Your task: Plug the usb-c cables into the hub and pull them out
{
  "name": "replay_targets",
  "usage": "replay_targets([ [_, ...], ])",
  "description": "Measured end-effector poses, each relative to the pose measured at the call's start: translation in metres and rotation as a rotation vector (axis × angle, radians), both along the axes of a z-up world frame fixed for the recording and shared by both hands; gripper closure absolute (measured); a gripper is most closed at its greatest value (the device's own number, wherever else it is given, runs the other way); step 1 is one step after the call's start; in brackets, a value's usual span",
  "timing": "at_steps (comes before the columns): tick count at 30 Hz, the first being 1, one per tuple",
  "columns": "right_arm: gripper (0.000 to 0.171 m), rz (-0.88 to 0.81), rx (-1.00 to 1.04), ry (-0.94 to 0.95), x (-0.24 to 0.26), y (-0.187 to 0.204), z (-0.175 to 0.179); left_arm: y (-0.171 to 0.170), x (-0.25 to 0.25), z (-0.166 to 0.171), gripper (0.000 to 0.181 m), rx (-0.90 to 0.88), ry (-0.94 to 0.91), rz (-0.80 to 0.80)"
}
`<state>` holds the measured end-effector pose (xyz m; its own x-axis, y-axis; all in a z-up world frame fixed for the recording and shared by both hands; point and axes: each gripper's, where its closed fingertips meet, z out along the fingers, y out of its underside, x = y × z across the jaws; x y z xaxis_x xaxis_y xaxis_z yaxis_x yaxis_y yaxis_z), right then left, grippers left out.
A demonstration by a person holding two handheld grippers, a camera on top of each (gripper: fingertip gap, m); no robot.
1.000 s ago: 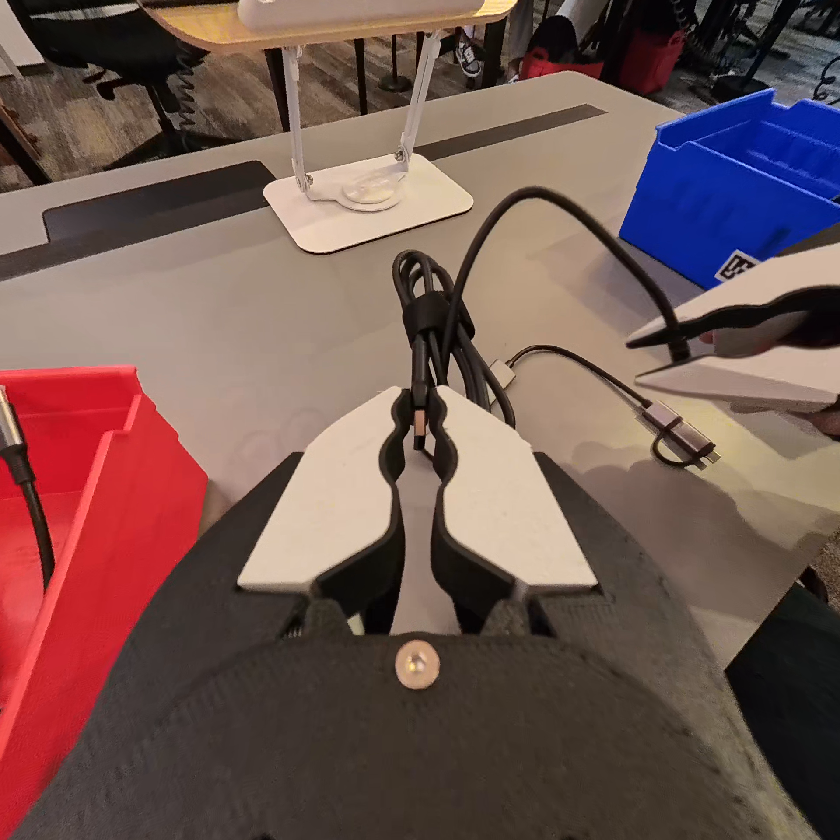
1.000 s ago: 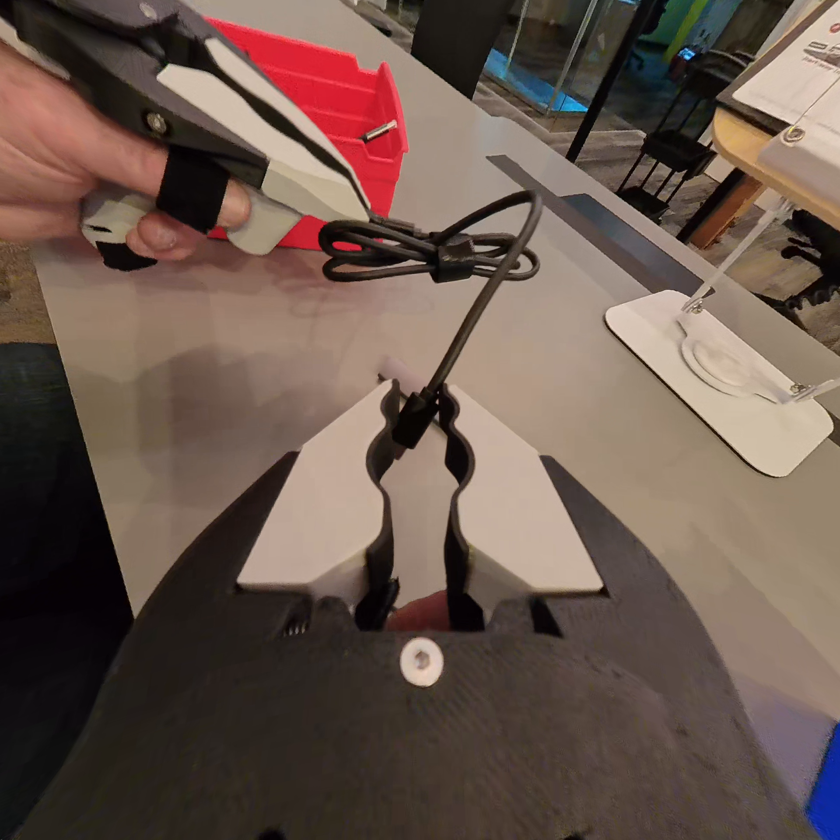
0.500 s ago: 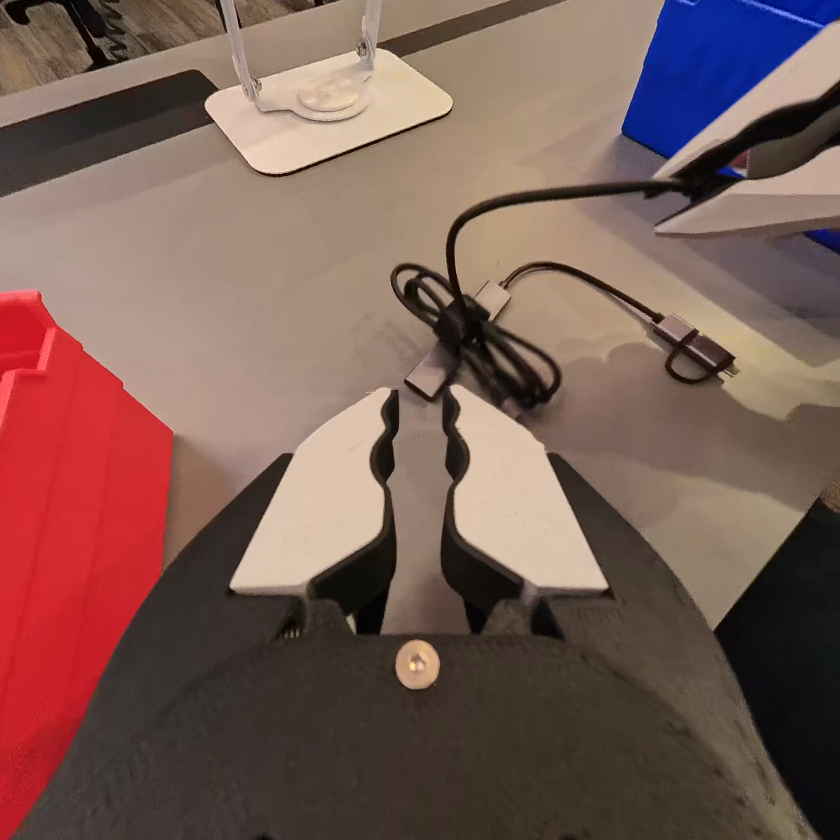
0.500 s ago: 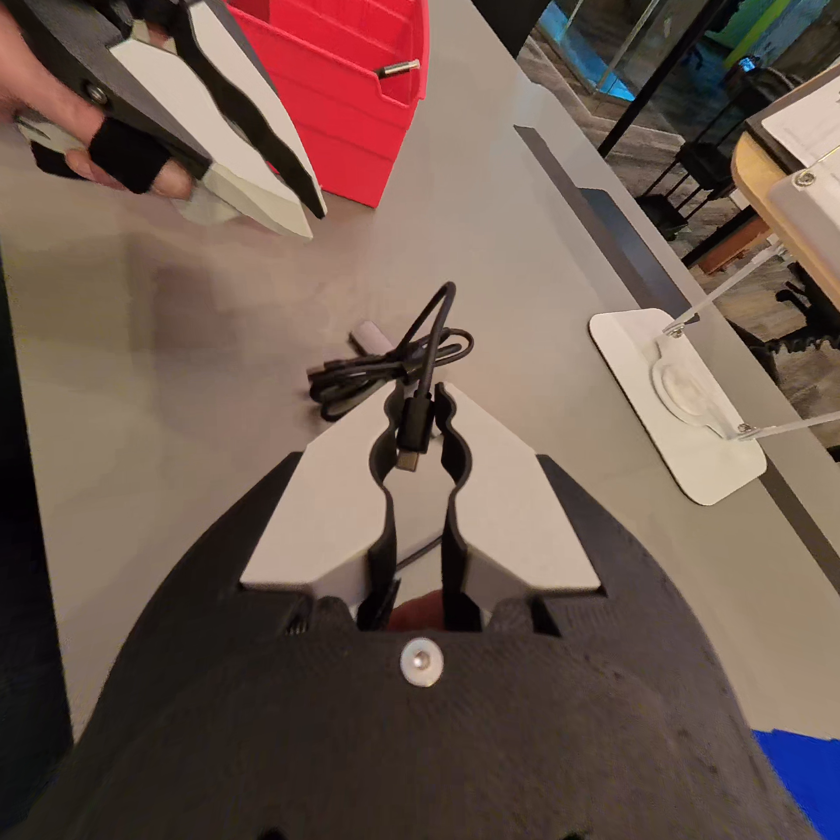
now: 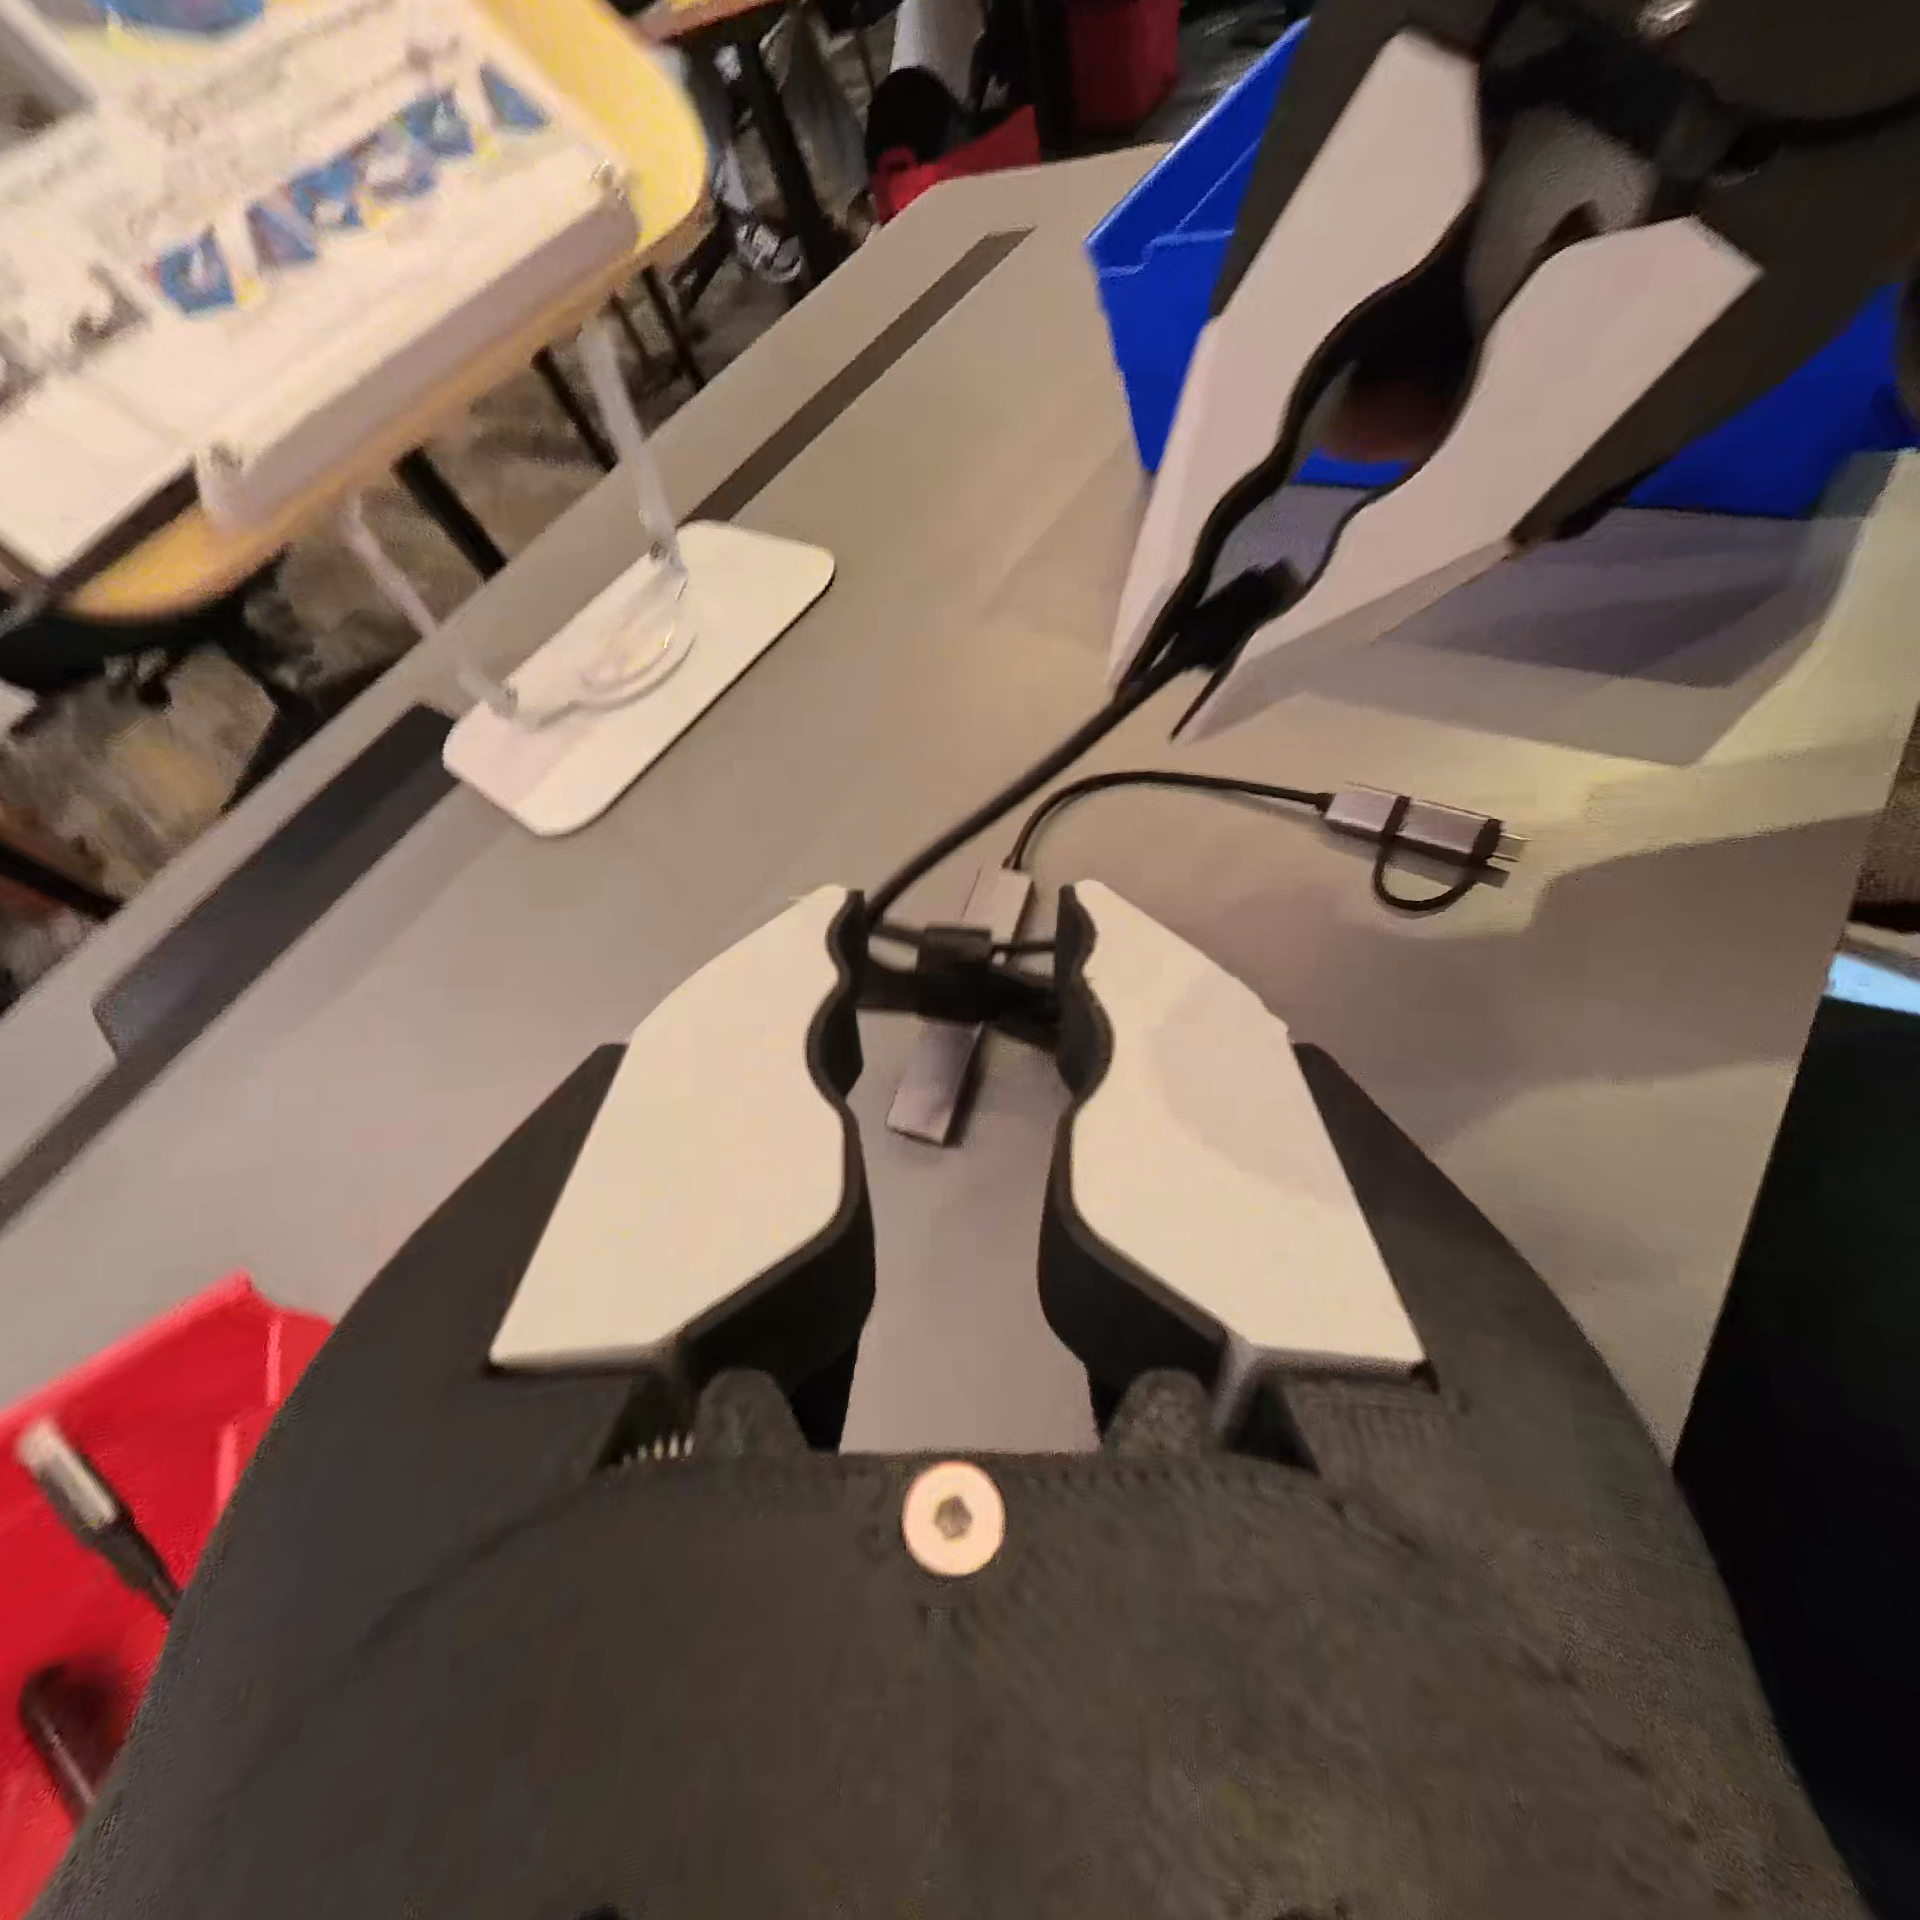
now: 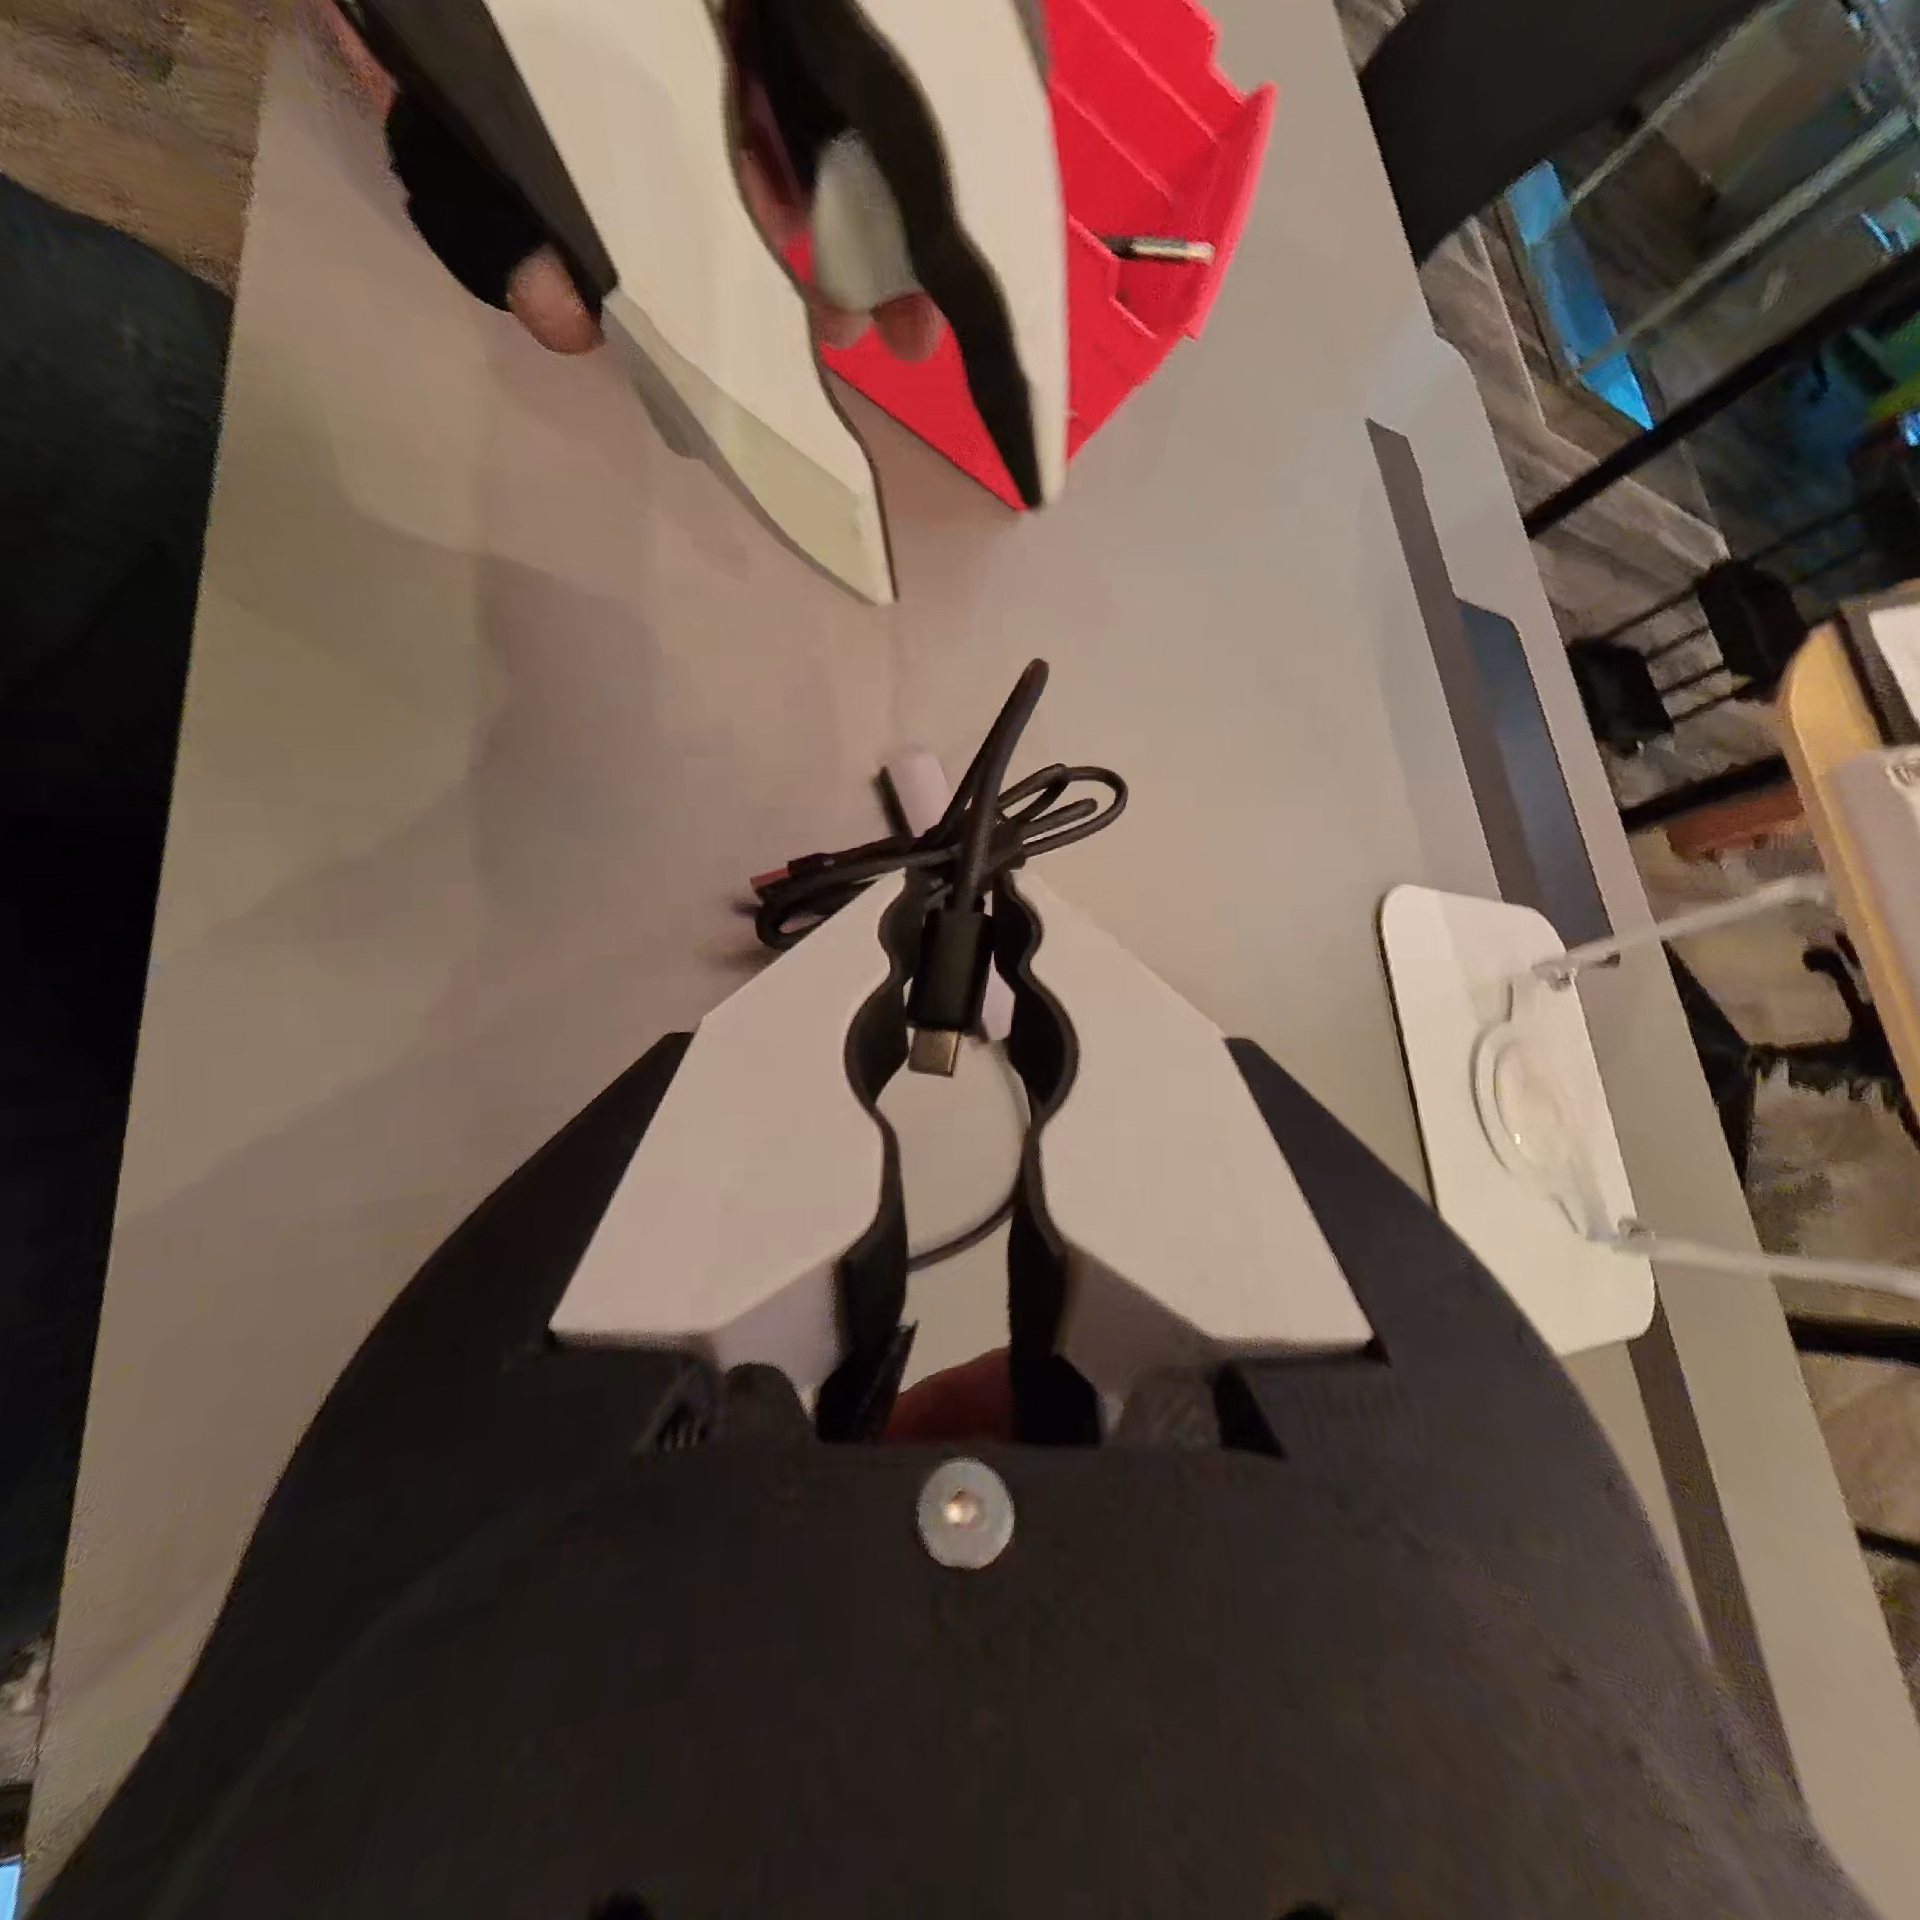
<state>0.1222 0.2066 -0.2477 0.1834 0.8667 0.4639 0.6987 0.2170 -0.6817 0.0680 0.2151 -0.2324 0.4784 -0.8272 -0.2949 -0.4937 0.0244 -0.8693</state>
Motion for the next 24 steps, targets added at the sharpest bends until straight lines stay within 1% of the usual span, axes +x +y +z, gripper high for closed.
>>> replay_targets([
  [2,0.161,0.047,0.013,-0.014,-0.006,-0.005,-0.001,-0.005,0.011,0.005,0.148,0.052,0.032,-0.055],
  [5,0.161,0.104,0.033,-0.026,-0.013,-0.012,-0.001,-0.014,0.025,0.004,0.148,0.086,0.091,-0.149],
  [8,0.161,0.151,0.056,-0.04,-0.017,-0.017,-0.002,-0.019,0.032,-0.007,0.149,0.087,0.176,-0.211],
  [11,0.161,0.194,0.053,-0.028,-0.02,-0.024,-0.001,-0.024,0.033,-0.018,0.154,0.092,0.265,-0.267],
  [12,0.161,0.204,0.05,-0.024,-0.02,-0.025,-0.001,-0.026,0.033,-0.021,0.159,0.095,0.288,-0.28],
  [14,0.161,0.221,0.041,-0.024,-0.021,-0.028,-0.002,-0.027,0.033,-0.024,0.175,0.098,0.308,-0.285],
  [17,0.162,0.214,0.047,-0.018,-0.022,-0.026,-0.002,-0.028,0.033,-0.026,0.177,0.096,0.317,-0.29],
  [20,0.159,0.162,0.102,-0.036,-0.022,-0.018,-0.002,-0.026,0.03,-0.029,0.177,0.069,0.343,-0.265],
  [21,0.15,0.139,0.132,-0.064,-0.02,-0.014,-0.004,-0.024,0.027,-0.031,0.177,0.054,0.356,-0.243],
  [22,0.144,0.113,0.161,-0.096,-0.017,-0.011,-0.005,-0.022,0.025,-0.032,0.178,0.038,0.363,-0.222],
  [24,0.14,0.079,0.211,-0.147,-0.013,-0.008,-0.006,-0.022,0.022,-0.033,0.178,-0.013,0.35,-0.207],
])
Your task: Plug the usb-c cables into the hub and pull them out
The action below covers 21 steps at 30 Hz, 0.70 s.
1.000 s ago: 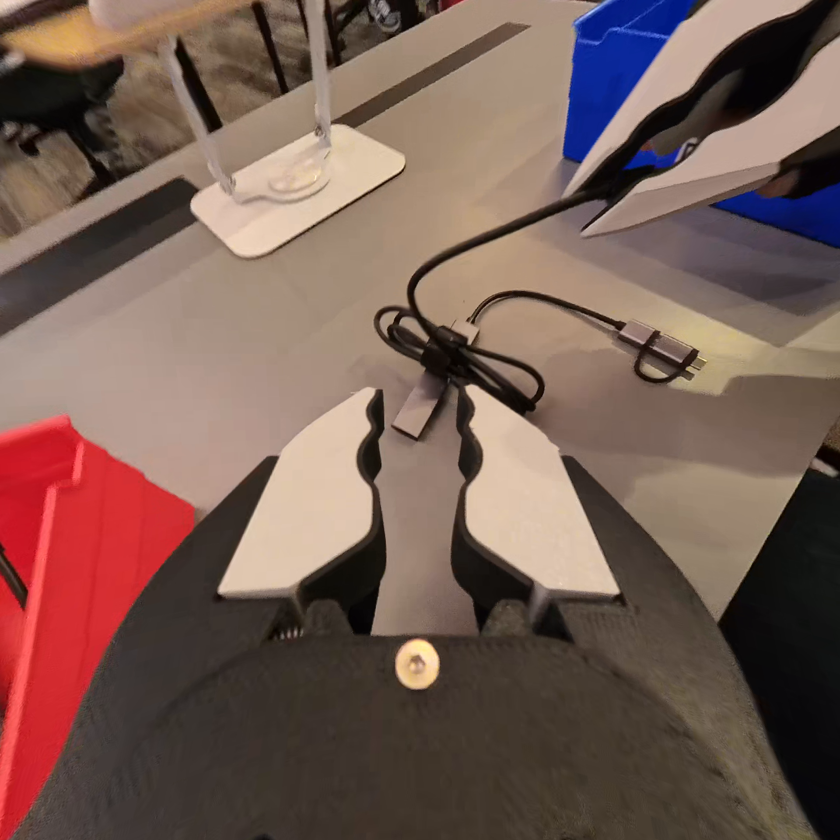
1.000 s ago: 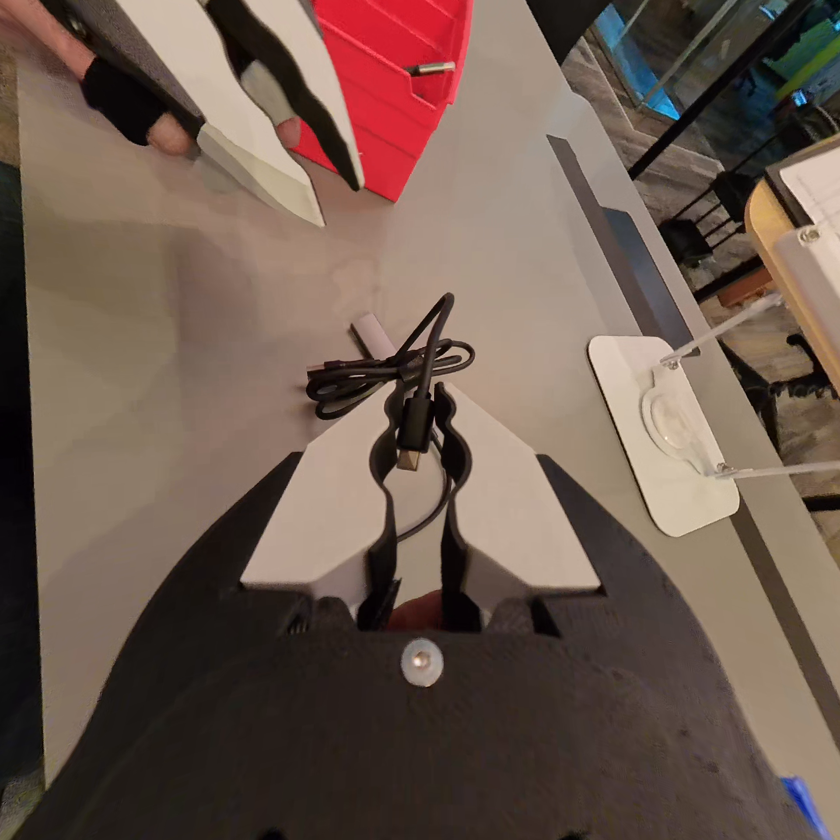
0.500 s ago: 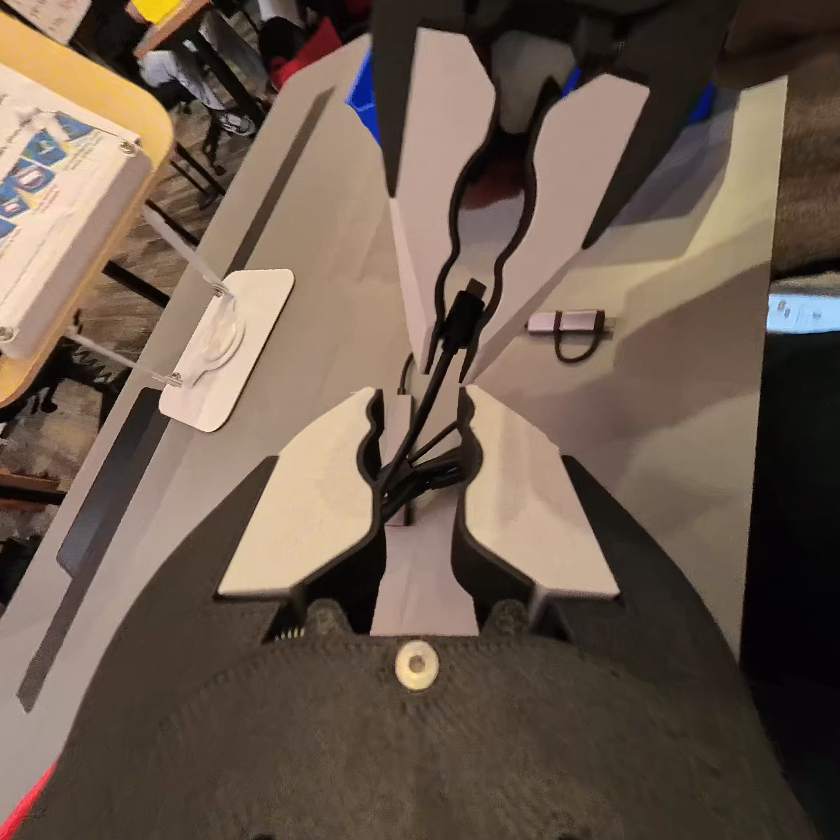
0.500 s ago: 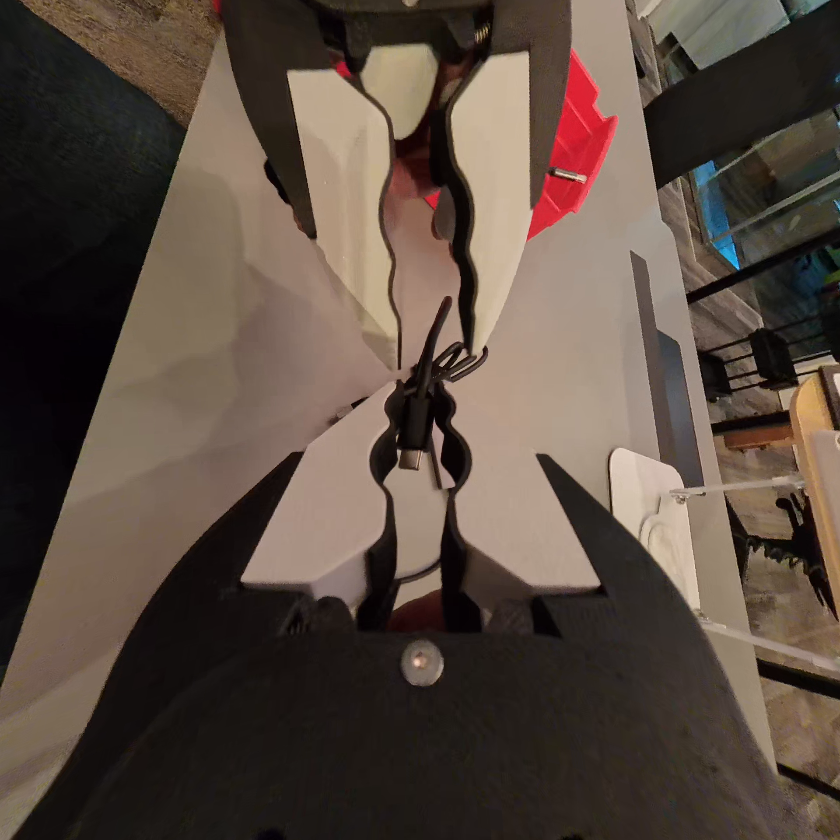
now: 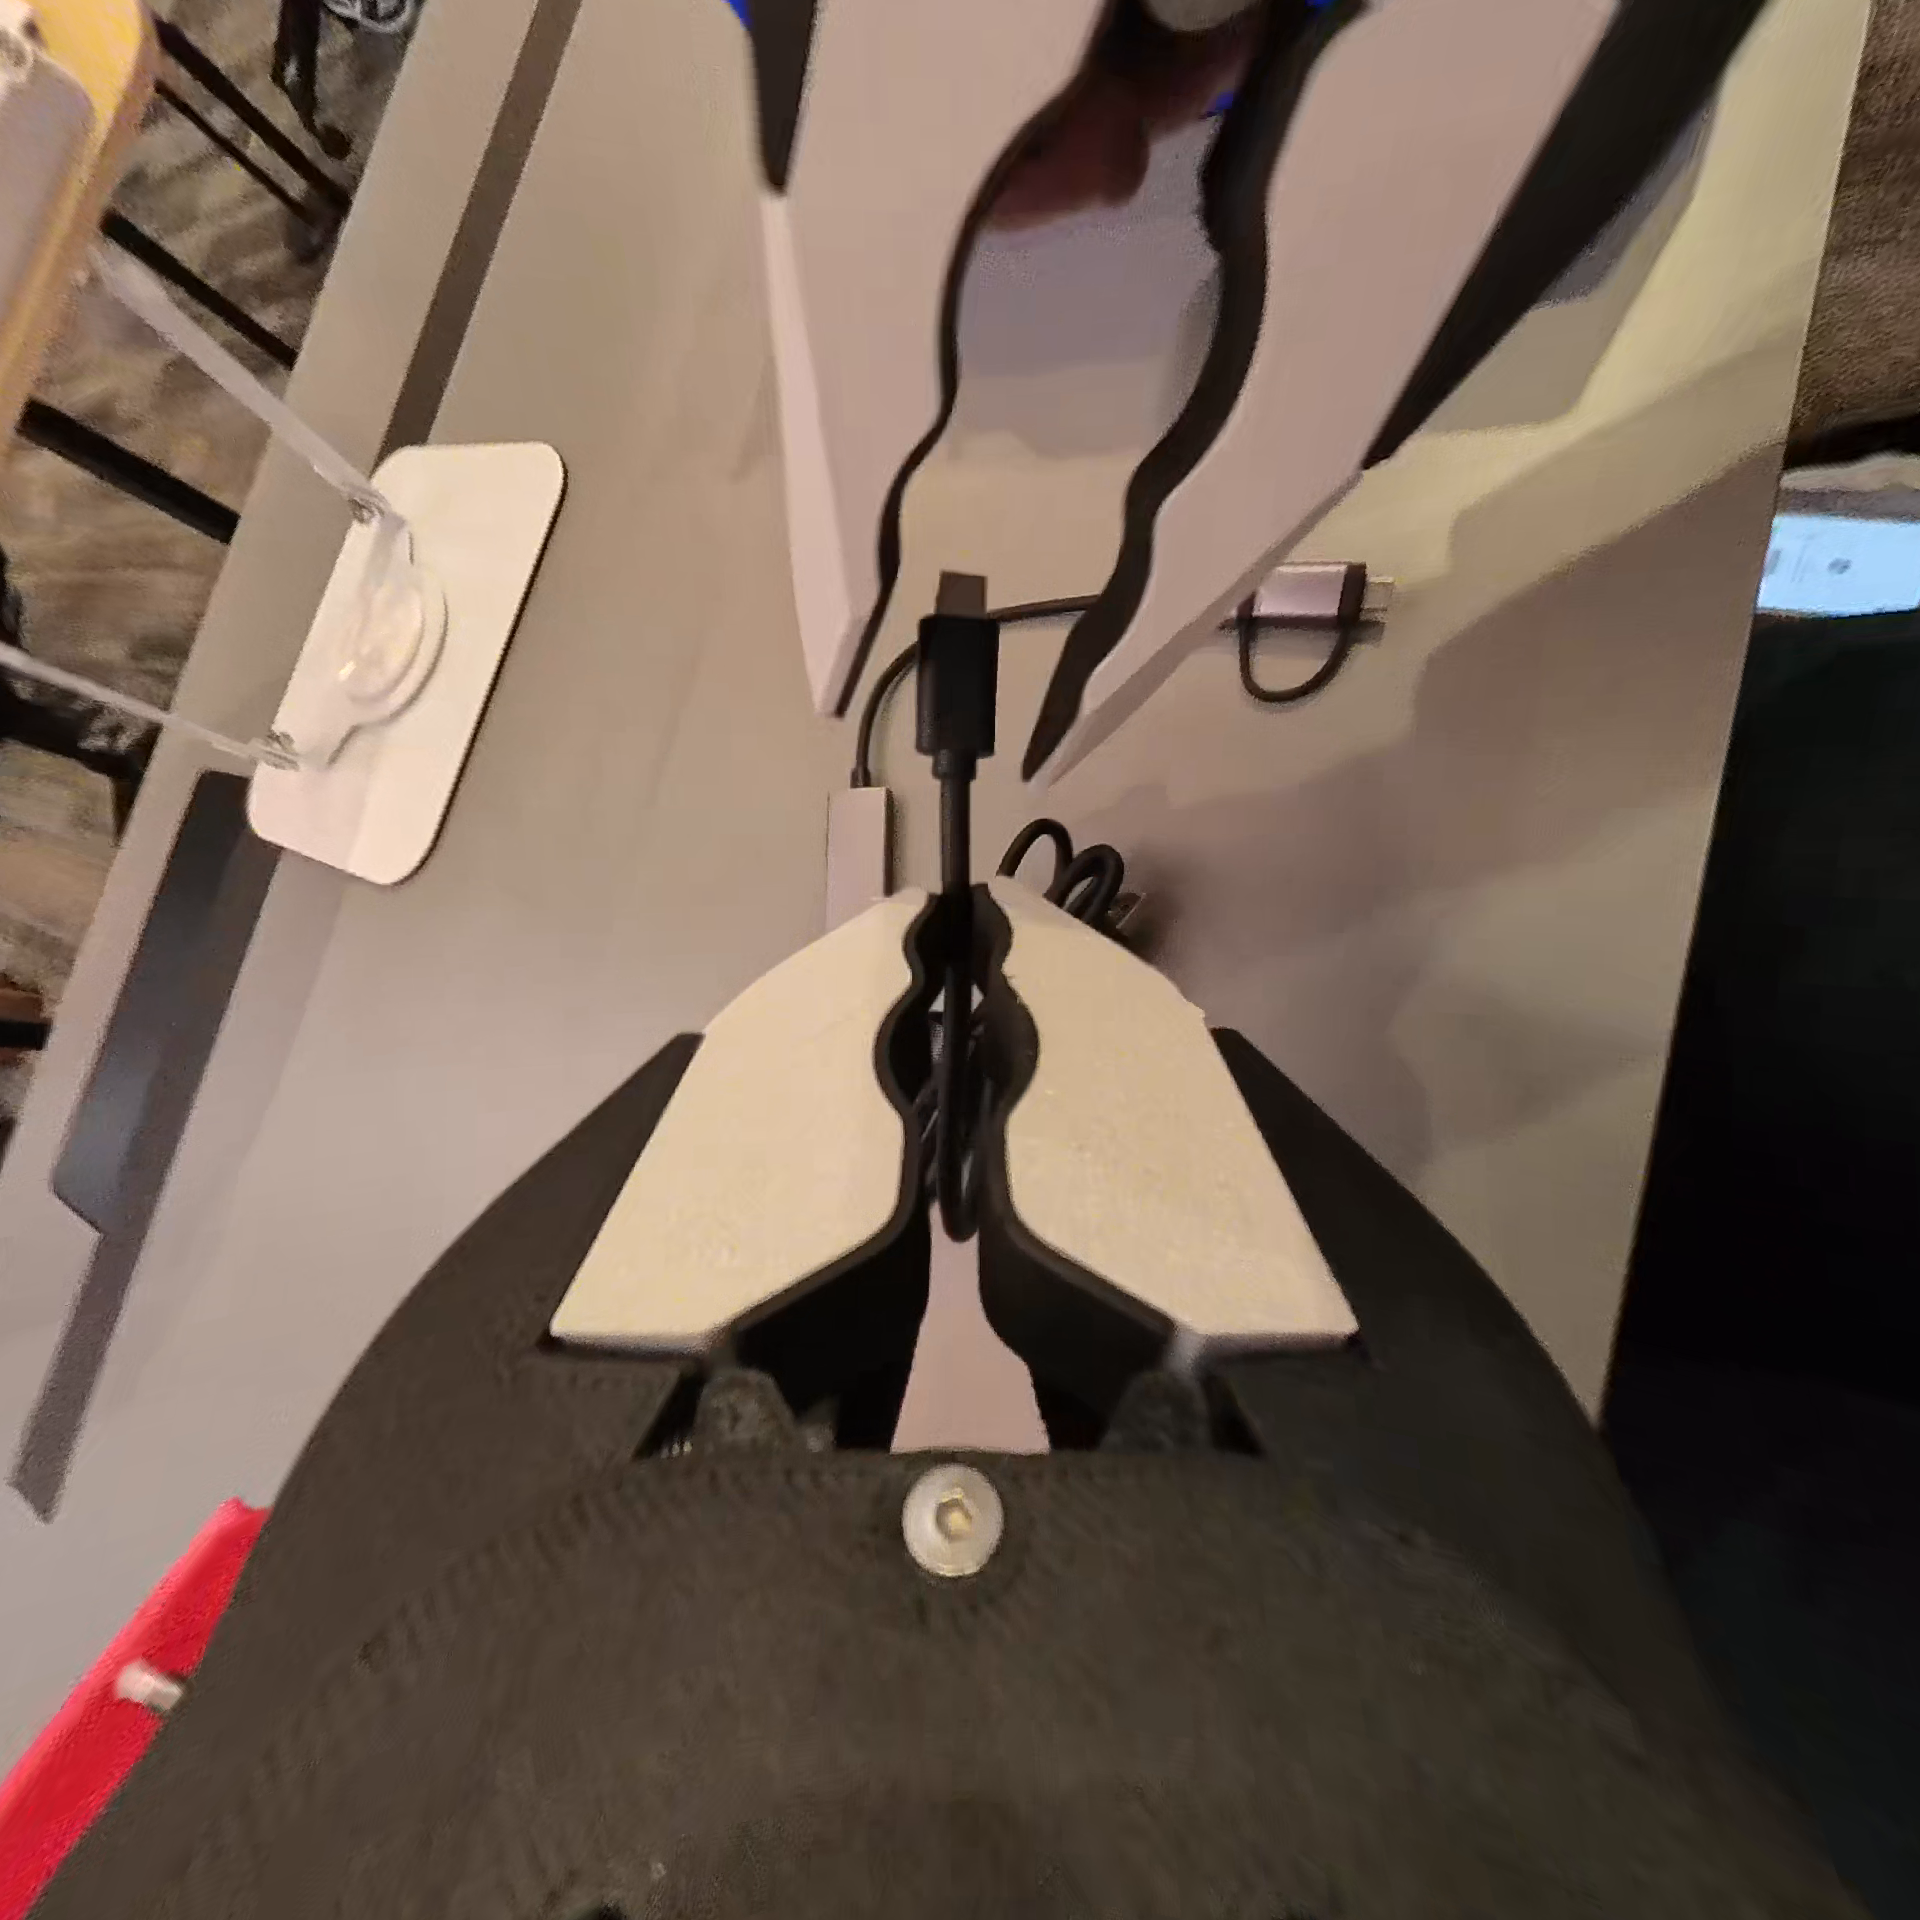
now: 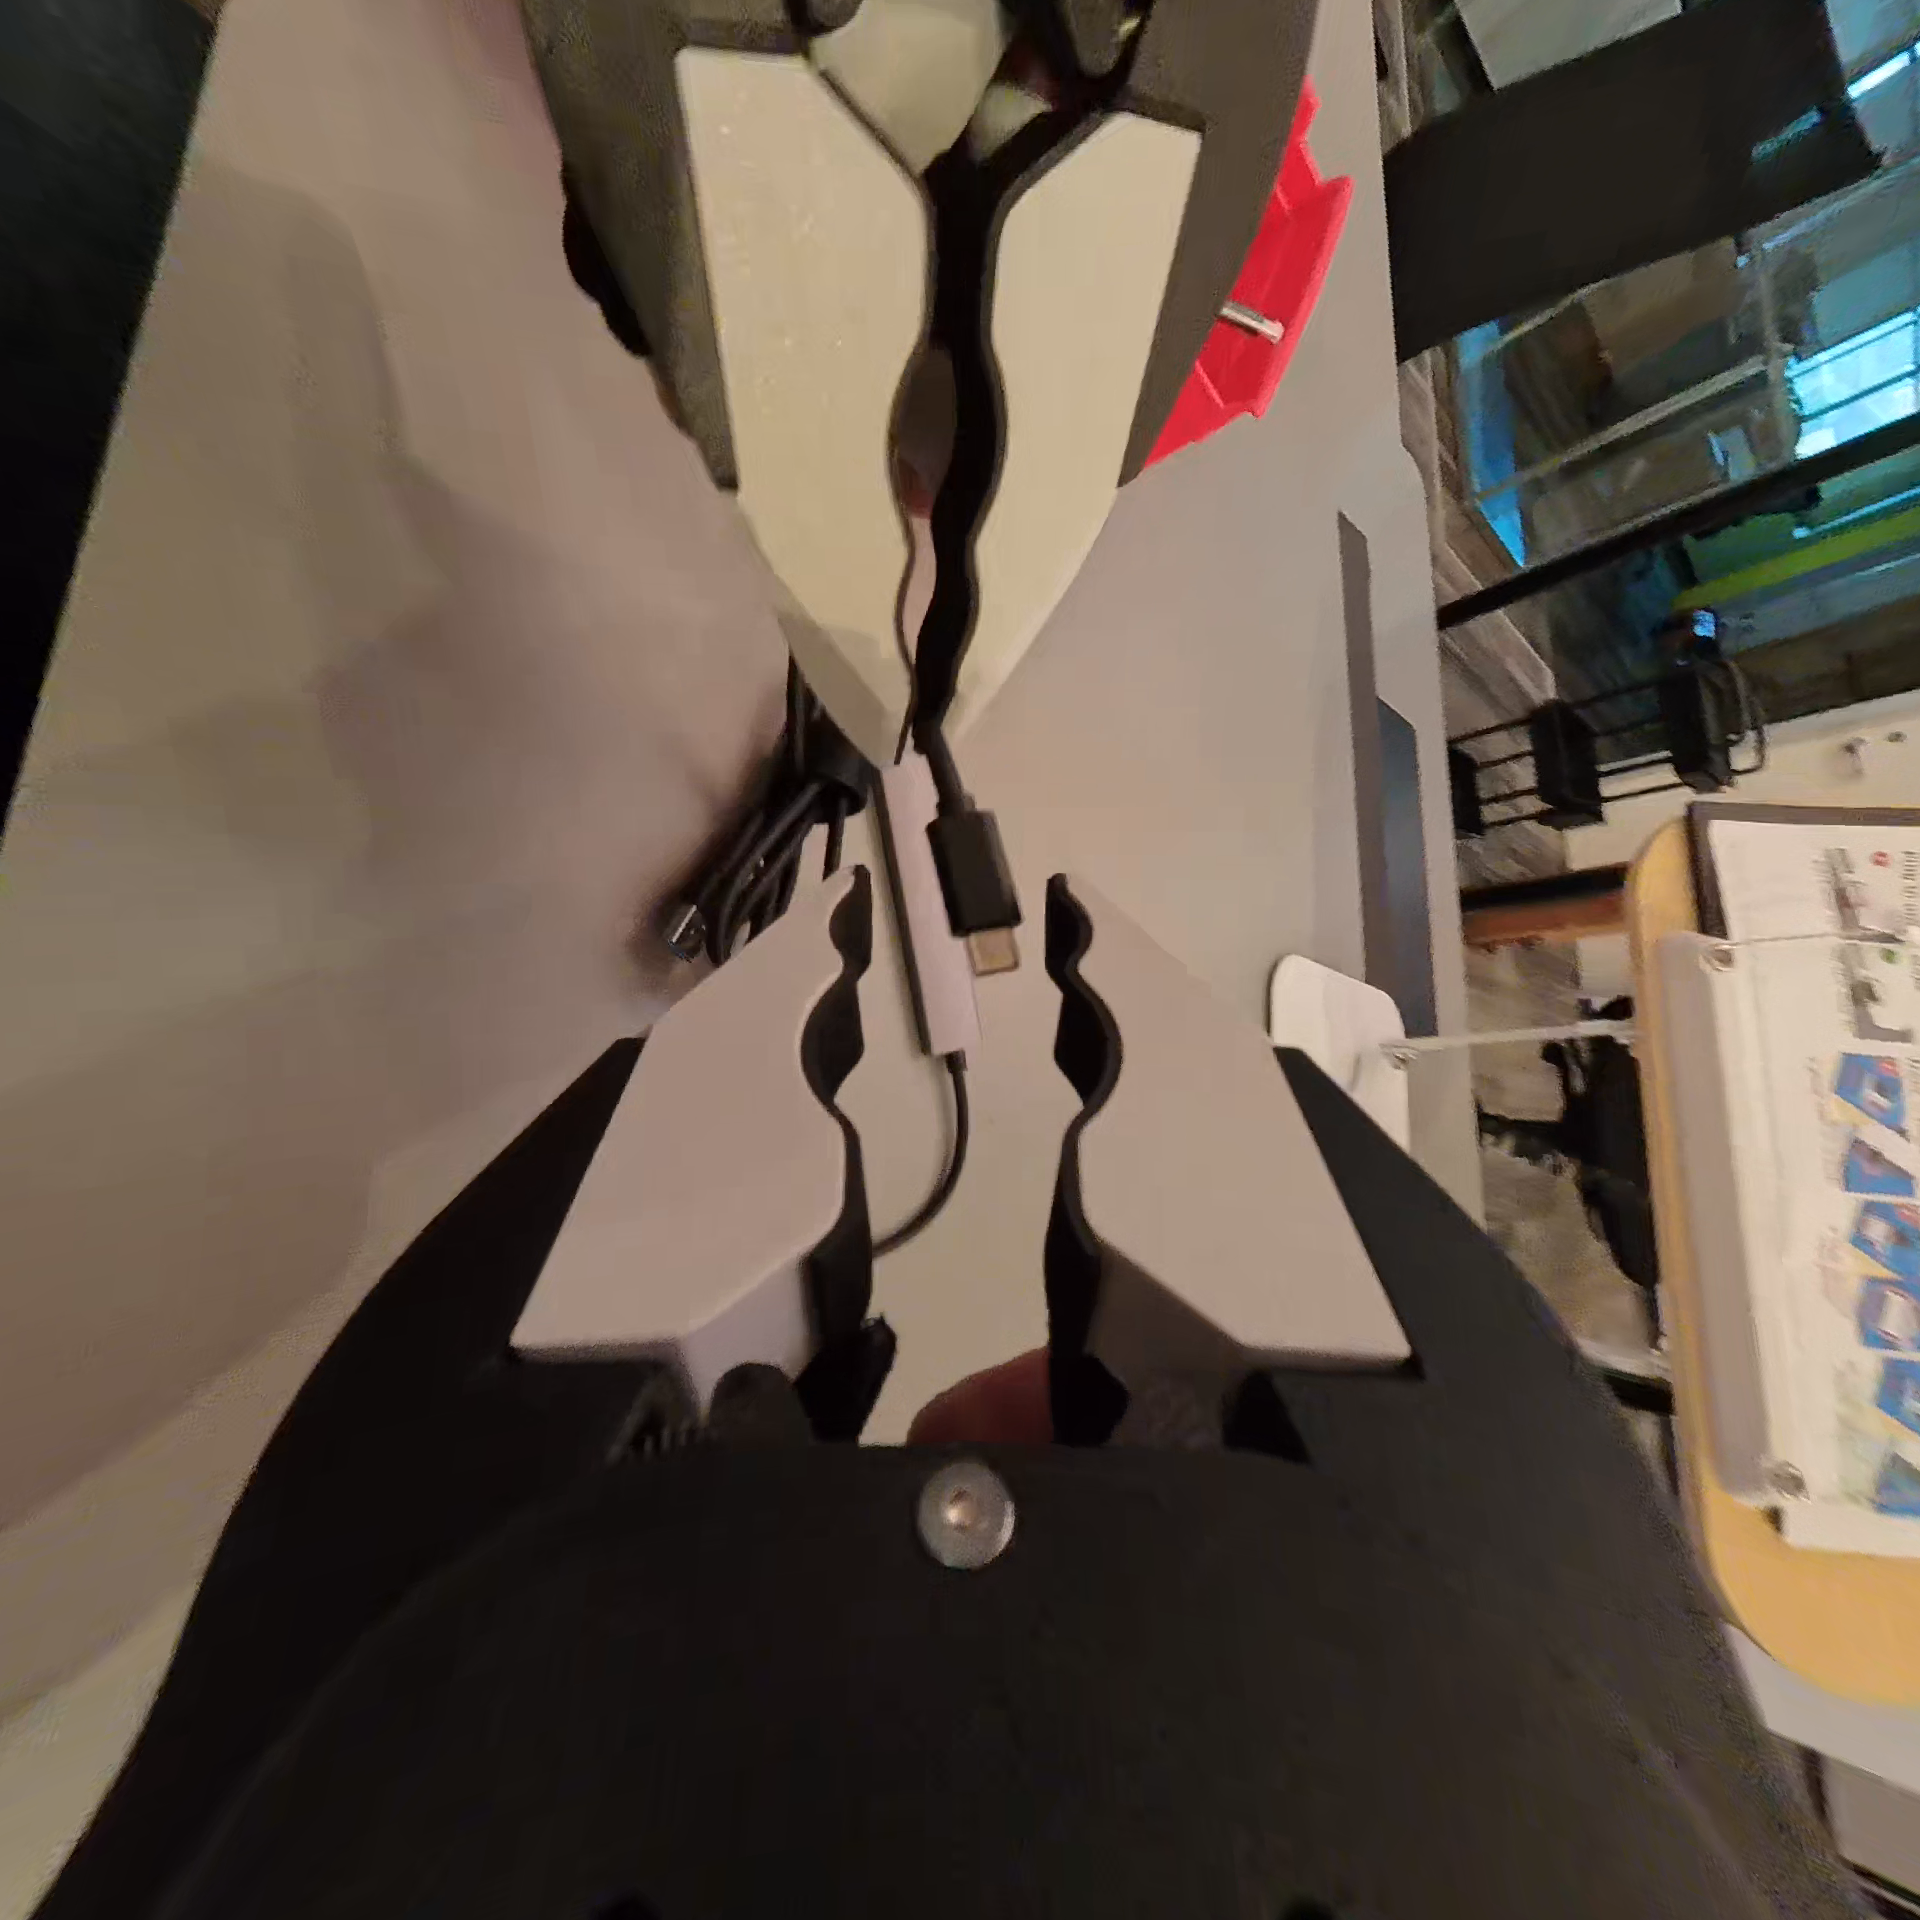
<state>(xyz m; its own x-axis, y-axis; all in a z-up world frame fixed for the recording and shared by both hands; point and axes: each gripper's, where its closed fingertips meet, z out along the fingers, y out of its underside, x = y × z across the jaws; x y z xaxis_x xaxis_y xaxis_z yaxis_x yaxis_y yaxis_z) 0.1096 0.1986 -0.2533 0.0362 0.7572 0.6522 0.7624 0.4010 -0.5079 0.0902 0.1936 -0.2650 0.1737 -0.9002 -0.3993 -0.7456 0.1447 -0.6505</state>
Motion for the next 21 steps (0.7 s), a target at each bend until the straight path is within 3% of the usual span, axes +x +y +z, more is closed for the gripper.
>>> replay_targets([
  [6,0.14,-0.061,0.246,-0.022,0.001,0.002,0.014,0.0,-0.005,0.002,0.178,-0.181,-0.059,0.079],
  [13,0.157,-0.091,0.521,-0.069,-0.006,0.01,0.024,-0.006,-0.003,0.005,0.178,-0.337,-0.102,0.097],
  [16,0.161,-0.092,0.553,-0.08,-0.007,0.014,0.023,-0.009,-0.001,0.006,0.178,-0.39,-0.122,0.098],
  [21,0.163,-0.097,0.438,0.044,-0.005,0.012,0.024,-0.01,0.001,0.013,0.178,-0.399,-0.186,0.067],
])
